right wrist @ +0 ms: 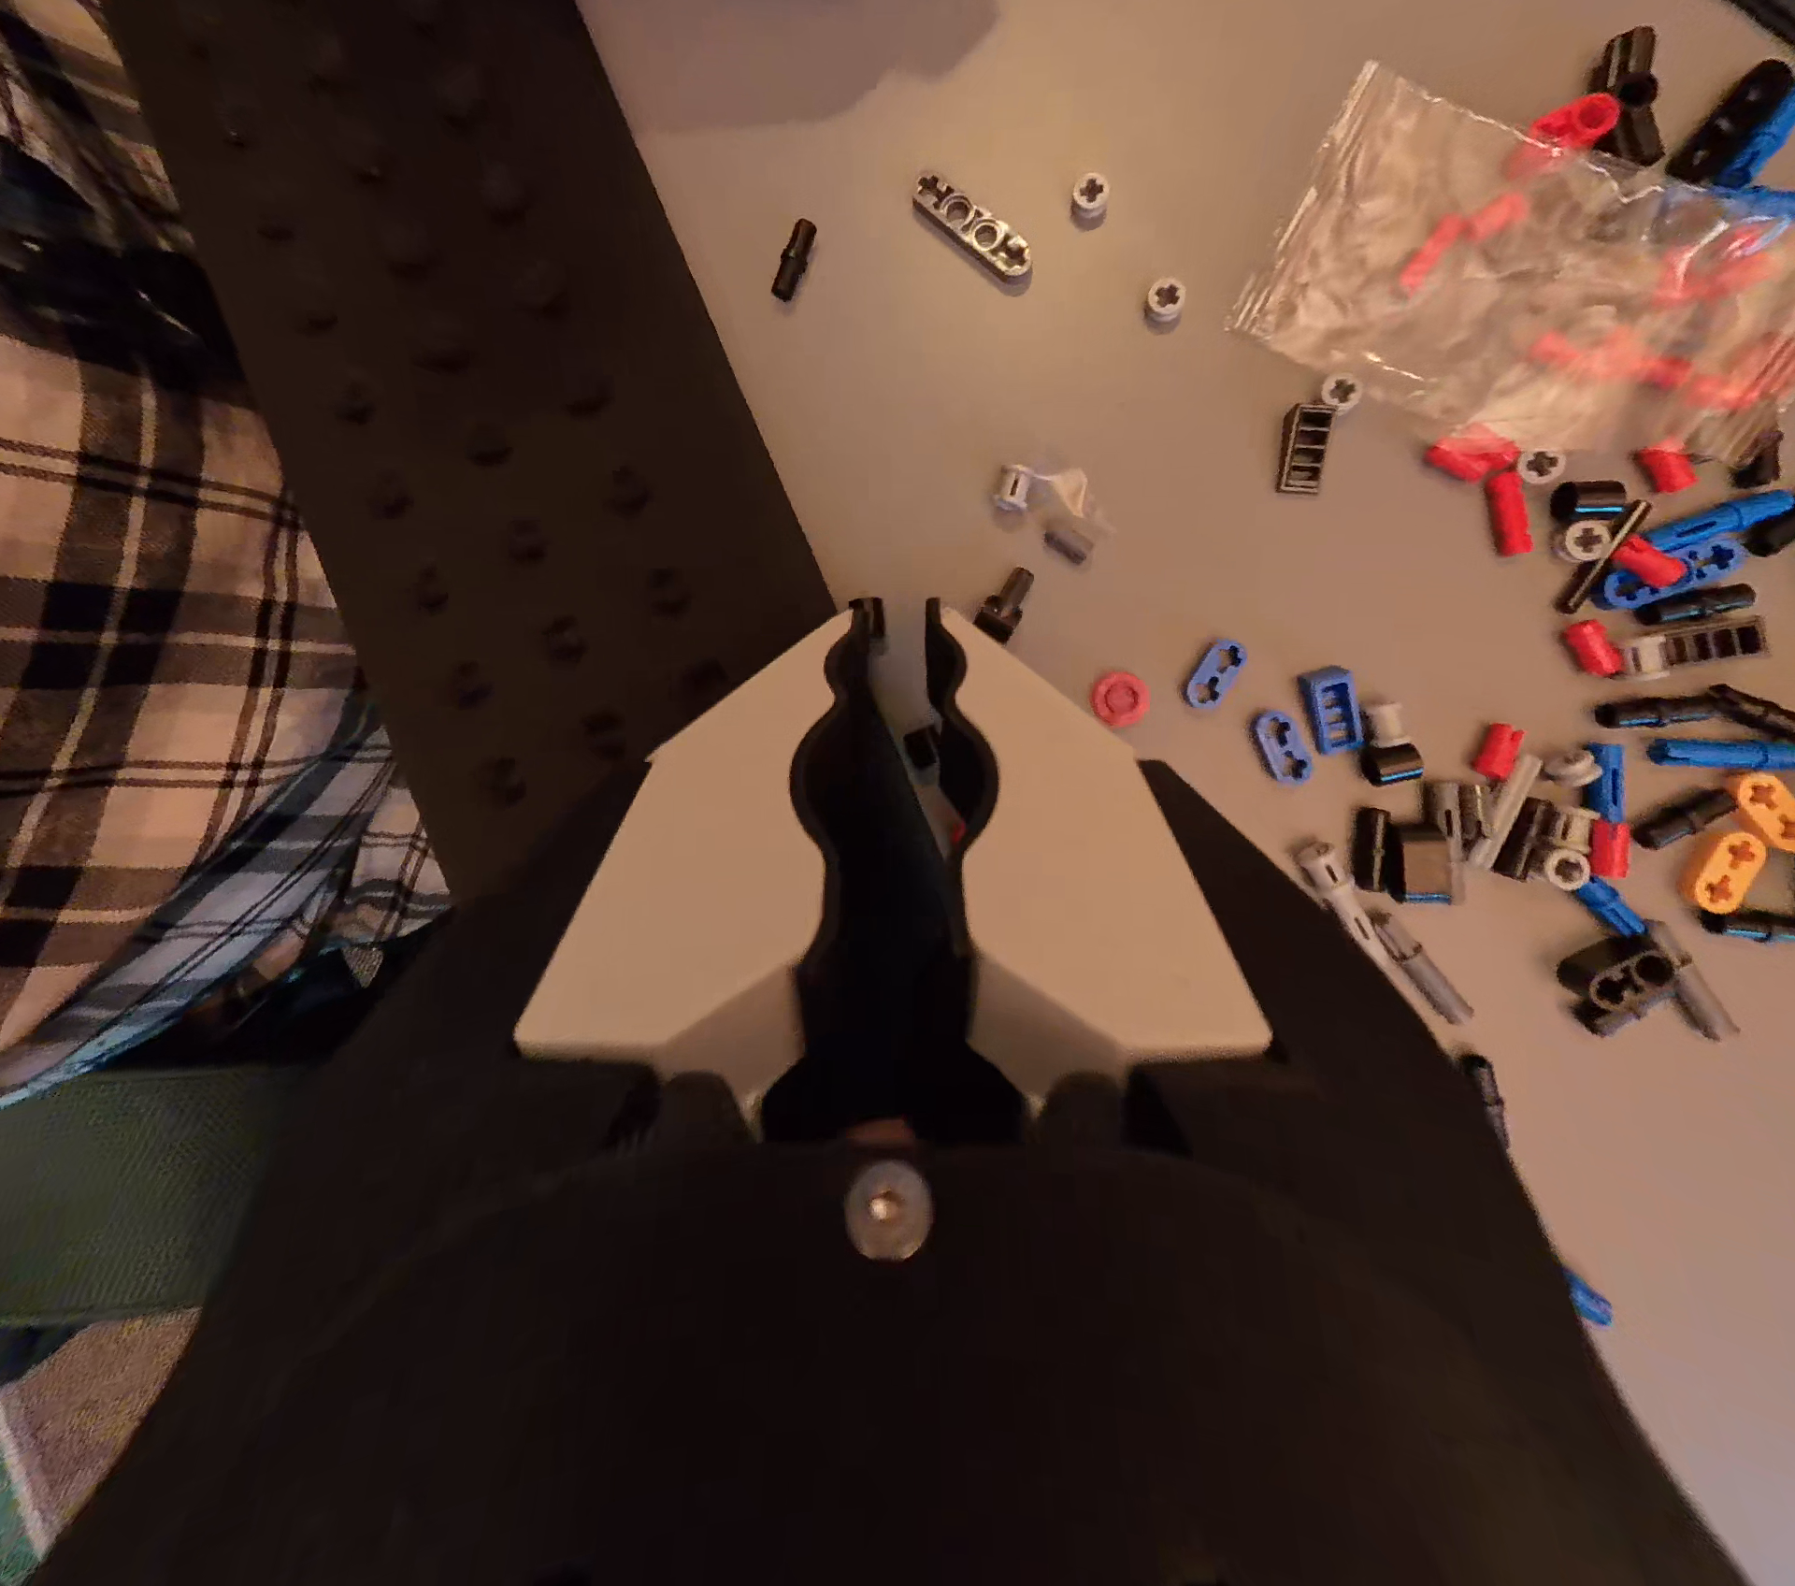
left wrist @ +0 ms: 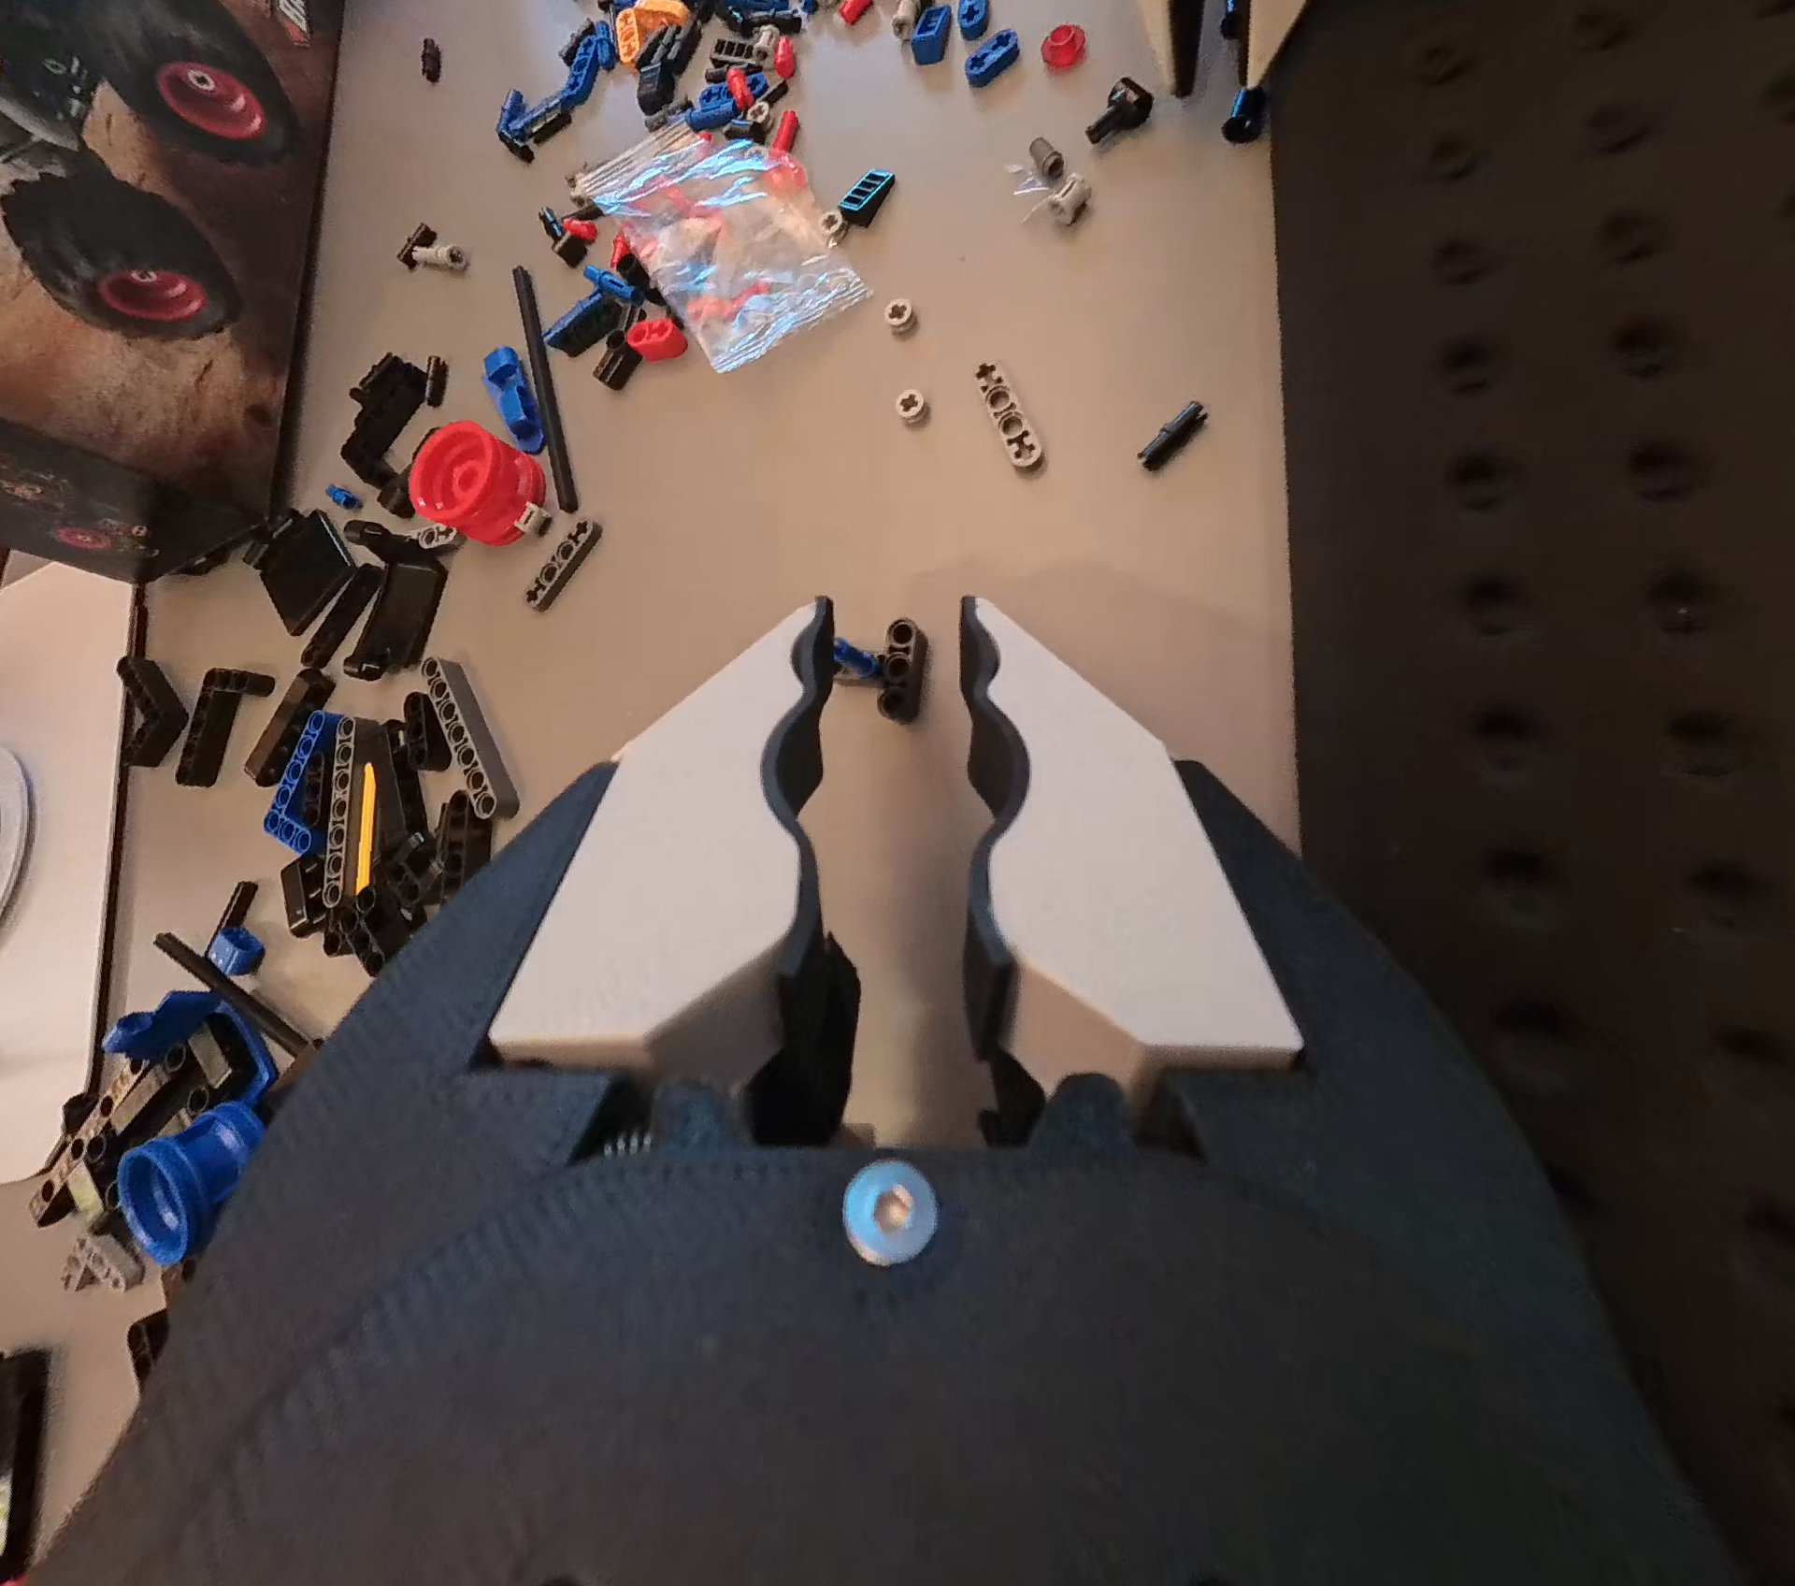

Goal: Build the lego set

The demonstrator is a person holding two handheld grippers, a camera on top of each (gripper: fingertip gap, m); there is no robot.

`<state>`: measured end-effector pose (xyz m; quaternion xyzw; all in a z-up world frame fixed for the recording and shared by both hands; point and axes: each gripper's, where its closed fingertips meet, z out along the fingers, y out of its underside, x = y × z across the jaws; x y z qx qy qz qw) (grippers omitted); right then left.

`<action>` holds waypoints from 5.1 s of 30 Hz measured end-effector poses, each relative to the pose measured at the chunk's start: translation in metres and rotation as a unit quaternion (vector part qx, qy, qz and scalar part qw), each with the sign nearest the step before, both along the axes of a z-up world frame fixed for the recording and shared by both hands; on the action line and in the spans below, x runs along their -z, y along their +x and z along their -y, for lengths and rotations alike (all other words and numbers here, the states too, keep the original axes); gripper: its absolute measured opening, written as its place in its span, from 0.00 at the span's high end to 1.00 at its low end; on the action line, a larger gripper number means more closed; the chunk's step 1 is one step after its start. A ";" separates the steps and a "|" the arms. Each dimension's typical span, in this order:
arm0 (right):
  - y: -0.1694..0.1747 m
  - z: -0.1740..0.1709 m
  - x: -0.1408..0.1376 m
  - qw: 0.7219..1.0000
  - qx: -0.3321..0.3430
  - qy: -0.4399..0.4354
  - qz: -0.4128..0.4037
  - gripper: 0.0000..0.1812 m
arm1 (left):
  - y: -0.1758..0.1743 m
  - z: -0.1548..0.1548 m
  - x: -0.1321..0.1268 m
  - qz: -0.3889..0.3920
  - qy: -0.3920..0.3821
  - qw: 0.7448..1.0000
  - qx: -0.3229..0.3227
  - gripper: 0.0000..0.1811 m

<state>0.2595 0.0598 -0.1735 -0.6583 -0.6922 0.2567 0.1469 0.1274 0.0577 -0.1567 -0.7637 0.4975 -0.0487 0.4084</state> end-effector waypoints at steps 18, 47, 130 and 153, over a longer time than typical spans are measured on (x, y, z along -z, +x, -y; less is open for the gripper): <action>-0.023 0.003 0.004 0.999 -0.036 0.013 -0.005 0.89 | 0.000 0.000 0.002 -0.004 0.000 1.000 0.002 0.87; -0.084 0.018 0.007 0.997 -0.059 0.041 -0.038 0.96 | -0.004 -0.001 0.001 -0.006 0.002 1.000 -0.004 0.87; -0.112 -0.097 -0.001 0.988 0.083 0.121 -0.044 0.93 | -0.048 -0.023 -0.027 0.005 0.075 0.994 -0.081 1.00; -0.132 -0.081 0.005 0.994 0.027 0.097 -0.044 0.97 | -0.044 -0.016 -0.014 0.000 0.034 0.997 -0.064 0.97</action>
